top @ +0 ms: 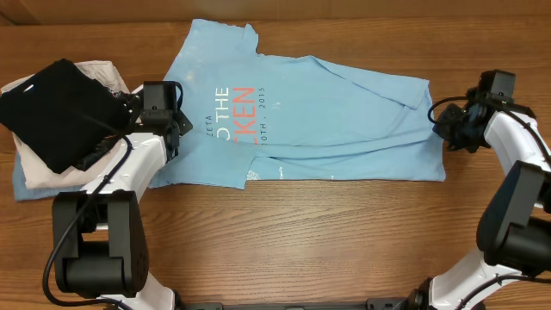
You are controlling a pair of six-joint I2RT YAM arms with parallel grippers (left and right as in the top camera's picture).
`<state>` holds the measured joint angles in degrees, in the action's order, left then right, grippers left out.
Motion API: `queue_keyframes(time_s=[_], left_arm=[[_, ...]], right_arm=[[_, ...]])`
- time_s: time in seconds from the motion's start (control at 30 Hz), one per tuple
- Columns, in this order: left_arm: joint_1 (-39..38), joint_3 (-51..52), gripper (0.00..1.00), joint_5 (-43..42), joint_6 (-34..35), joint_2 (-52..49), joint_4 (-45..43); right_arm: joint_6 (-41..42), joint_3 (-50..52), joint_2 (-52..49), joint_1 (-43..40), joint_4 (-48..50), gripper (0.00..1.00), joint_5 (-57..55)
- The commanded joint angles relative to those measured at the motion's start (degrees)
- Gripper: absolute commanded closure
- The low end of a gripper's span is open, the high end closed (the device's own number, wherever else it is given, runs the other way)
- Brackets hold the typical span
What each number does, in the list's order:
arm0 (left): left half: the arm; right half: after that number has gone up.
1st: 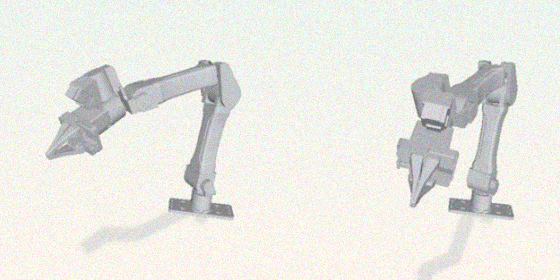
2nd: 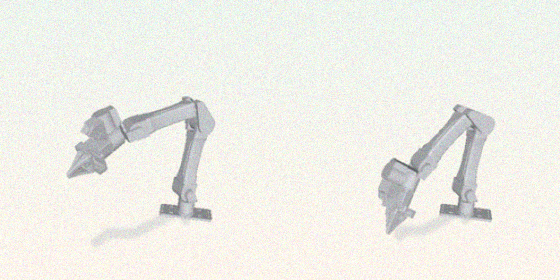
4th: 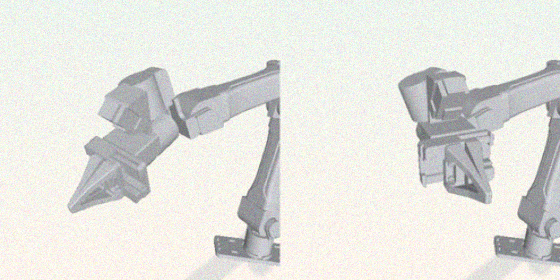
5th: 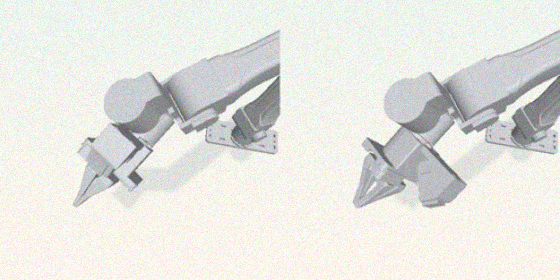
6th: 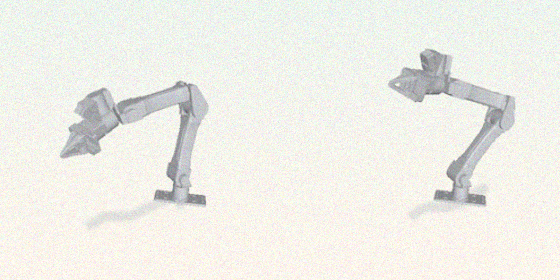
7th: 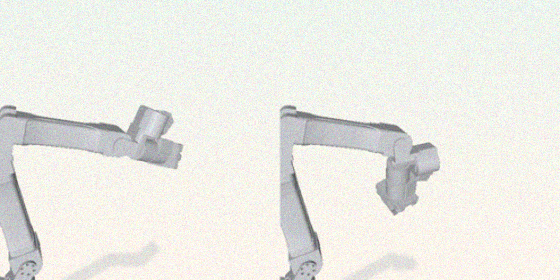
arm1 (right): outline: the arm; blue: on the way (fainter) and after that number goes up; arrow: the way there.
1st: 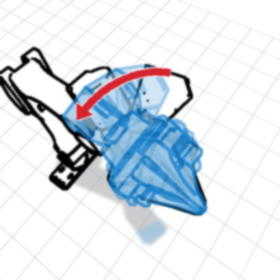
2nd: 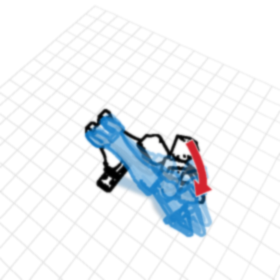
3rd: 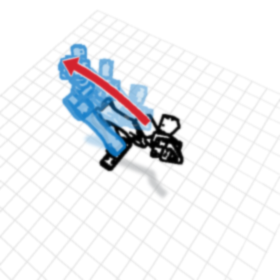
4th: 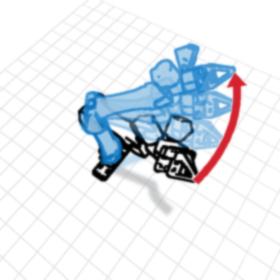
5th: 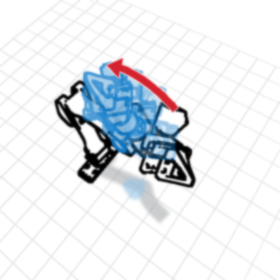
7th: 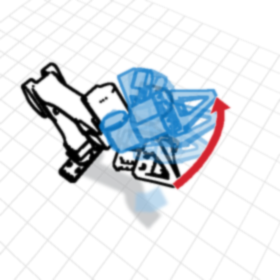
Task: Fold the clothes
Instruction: 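Pull the T-shirt edges outward with both grippers to smooth it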
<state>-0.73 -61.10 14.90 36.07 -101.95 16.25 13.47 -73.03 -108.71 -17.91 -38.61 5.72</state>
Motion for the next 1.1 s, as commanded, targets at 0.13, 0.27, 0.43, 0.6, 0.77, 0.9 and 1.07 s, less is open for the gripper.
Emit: queue_keyframes(time_s=[0.13, 0.27, 0.43, 0.6, 0.77, 0.9, 1.07], left_arm=[[0.4, 0.2, 0.93, 1.8, 0.3, -0.9, -0.2], [0.4, 0.2, 0.94, 1.6, 0.3, -0.9, 0.1], [0.3, 0.2, 0.94, 1.1, 0.3, -0.9, 1.9], [0.3, 0.2, 0.92, -1.1, 0.3, -0.9, 3.8], [0.3, 0.2, 0.88, -1.7, 0.3, -0.9, 5.9], [0.3, 0.2, 0.82, -4.6, -2.1, -0.9, 7.4], [0.3, 0.2, 0.71, -10.8, -5.9, -0.9, 10.4]], right_arm=[[-0.2, 0.1, -2.6, 0.2, 1.0, 0.96, -0.5], [-0.2, 0.1, -2.6, 0.2, 2.5, 0.96, 0.2], [-0.2, 0.1, -2.6, 0.2, 6.1, 0.96, 4.7], [0.0, 0.1, -2.6, 0.3, 9.7, 0.96, 5.1], [0.0, 0.1, -2.6, 0.3, 9.9, 0.6, 5.1], [0.0, 0.1, -2.6, 0.3, 6.8, 0.51, 5.1], [0.0, 0.1, -2.6, 0.3, -1.5, 0.5, 5.1]])
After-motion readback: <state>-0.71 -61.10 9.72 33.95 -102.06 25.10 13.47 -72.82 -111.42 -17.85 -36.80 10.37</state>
